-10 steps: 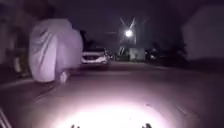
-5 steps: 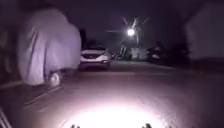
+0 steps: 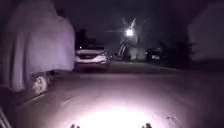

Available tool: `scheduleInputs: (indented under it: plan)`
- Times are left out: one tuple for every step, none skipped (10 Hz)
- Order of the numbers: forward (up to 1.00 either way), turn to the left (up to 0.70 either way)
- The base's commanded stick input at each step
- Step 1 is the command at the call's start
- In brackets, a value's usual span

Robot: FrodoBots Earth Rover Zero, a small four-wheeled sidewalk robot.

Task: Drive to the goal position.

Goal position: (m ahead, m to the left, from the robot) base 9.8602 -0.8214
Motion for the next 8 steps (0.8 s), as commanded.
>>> scheduleInputs:
  plan:
    - [1.00,0.00]
    - [1.00,0.00]
    - [1.00,0.00]
    - [1.00,0.00]
    - [1.00,0.00]
    - [1.00,0.00]
    - [1.00,0.00]
    - [1.00,0.00]
